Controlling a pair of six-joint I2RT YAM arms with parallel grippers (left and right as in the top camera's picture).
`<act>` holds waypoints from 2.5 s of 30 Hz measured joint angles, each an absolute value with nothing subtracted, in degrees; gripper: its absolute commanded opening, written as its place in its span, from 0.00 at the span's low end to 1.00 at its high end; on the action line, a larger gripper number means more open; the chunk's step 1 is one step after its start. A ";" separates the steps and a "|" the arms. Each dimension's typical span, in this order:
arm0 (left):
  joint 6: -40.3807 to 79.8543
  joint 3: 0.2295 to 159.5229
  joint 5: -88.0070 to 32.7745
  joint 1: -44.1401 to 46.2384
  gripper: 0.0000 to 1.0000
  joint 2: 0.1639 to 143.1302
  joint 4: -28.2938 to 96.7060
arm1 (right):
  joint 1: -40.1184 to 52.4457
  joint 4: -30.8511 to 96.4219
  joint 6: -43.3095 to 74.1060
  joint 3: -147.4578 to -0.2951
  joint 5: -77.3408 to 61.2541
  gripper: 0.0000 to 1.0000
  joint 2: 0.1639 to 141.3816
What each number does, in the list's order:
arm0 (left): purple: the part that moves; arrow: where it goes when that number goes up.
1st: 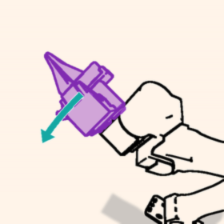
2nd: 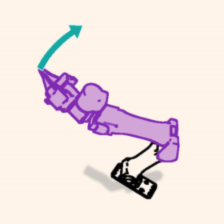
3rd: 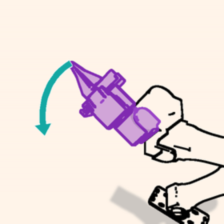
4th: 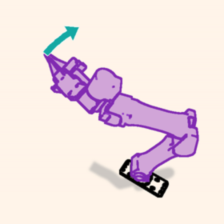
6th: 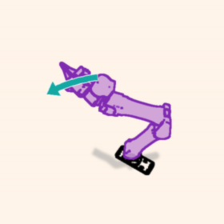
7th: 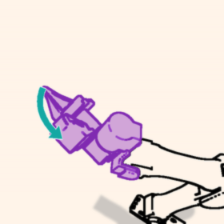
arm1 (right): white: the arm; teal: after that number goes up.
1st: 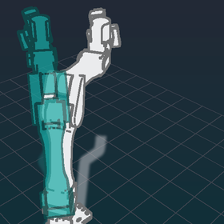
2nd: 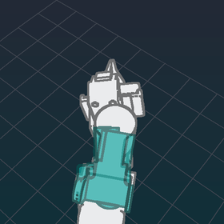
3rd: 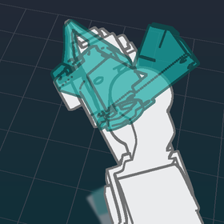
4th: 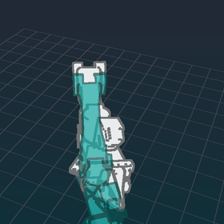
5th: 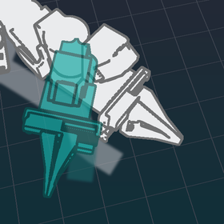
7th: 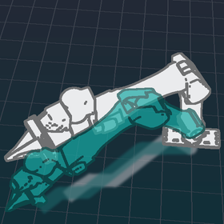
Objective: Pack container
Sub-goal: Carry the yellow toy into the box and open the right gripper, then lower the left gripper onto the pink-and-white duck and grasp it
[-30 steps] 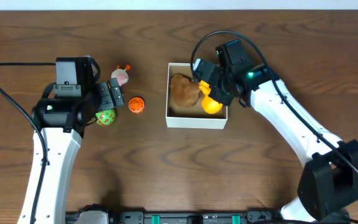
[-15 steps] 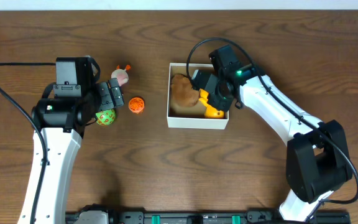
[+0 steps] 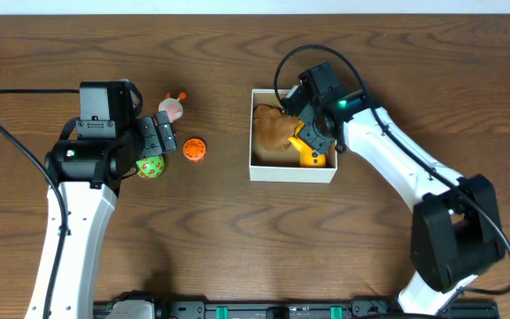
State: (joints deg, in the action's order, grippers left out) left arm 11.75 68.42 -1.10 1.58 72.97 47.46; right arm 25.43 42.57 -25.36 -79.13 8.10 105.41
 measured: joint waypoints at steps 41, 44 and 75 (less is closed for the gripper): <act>-4.82 75.13 -1.91 1.58 0.95 96.77 36.95 | 3.77 65.01 9.26 -80.93 -3.27 0.79 80.12; -7.84 75.26 -1.06 1.52 0.91 99.29 34.24 | 3.77 66.11 9.26 -80.93 -3.20 0.79 80.12; -16.51 75.90 -2.04 -1.56 0.45 114.76 31.40 | 3.77 67.24 9.67 -80.93 -3.03 0.75 80.12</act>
